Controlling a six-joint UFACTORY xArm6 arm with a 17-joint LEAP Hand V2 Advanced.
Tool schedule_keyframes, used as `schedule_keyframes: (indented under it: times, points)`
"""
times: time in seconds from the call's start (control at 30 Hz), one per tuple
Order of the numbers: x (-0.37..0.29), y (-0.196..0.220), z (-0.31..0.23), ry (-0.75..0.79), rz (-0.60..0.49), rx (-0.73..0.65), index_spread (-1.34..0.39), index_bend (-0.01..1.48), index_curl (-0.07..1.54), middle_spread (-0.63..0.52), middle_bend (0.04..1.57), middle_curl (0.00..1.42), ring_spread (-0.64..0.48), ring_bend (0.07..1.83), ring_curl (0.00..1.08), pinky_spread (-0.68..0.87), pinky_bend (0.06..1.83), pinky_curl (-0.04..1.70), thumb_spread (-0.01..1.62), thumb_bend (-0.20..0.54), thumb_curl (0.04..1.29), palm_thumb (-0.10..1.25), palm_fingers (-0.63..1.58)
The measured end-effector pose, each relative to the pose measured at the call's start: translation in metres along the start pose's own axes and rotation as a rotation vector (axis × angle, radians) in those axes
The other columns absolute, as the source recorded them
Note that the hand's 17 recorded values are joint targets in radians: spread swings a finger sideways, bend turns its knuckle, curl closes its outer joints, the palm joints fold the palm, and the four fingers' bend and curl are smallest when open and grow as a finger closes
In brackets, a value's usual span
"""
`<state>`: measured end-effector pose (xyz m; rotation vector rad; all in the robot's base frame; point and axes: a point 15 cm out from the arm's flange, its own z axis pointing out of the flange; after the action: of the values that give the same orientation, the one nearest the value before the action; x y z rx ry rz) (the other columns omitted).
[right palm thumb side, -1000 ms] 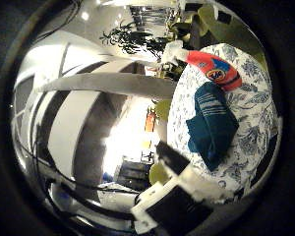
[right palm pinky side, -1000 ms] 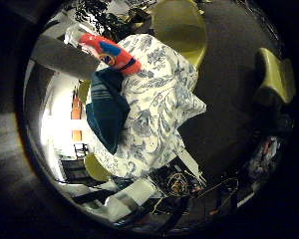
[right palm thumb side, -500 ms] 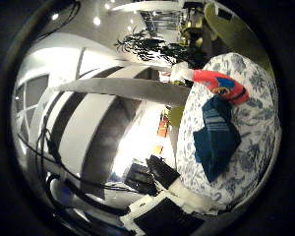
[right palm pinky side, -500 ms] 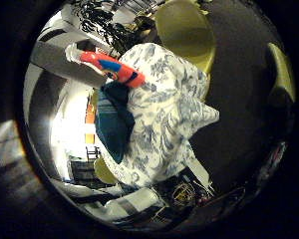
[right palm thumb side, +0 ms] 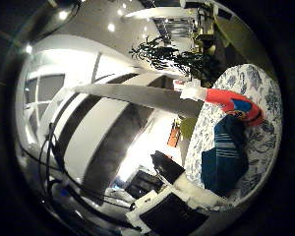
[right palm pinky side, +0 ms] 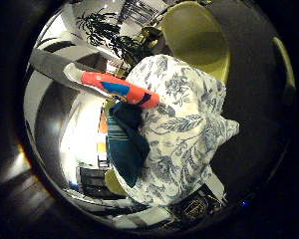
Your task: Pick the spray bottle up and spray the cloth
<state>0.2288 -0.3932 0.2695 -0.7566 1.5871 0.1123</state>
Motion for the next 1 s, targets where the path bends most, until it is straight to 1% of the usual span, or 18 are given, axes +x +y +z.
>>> schedule_keyframes:
  times: [0.4, 0.7, 1.0]
  points:
    - [0.013, -0.006, 0.06, -0.054, 0.029, -0.07, -0.15, 0.14, 0.25, 0.19, 0.29, 0.33, 0.22, 0.35, 0.27, 0.35, 0.41, 0.31, 0.96, -0.027, 0.32, 0.61, 0.04]
    - [0.037, -0.014, 0.077, -0.035, 0.052, -0.095, -0.14, 0.15, 0.25, 0.2, 0.28, 0.33, 0.22, 0.35, 0.27, 0.35, 0.39, 0.31, 0.96, -0.027, 0.32, 0.62, 0.06]
    - [0.041, -0.023, 0.093, -0.037, 0.065, -0.132, -0.12, 0.15, 0.26, 0.2, 0.28, 0.33, 0.22, 0.34, 0.26, 0.35, 0.38, 0.31, 0.96, -0.027, 0.32, 0.62, 0.08]
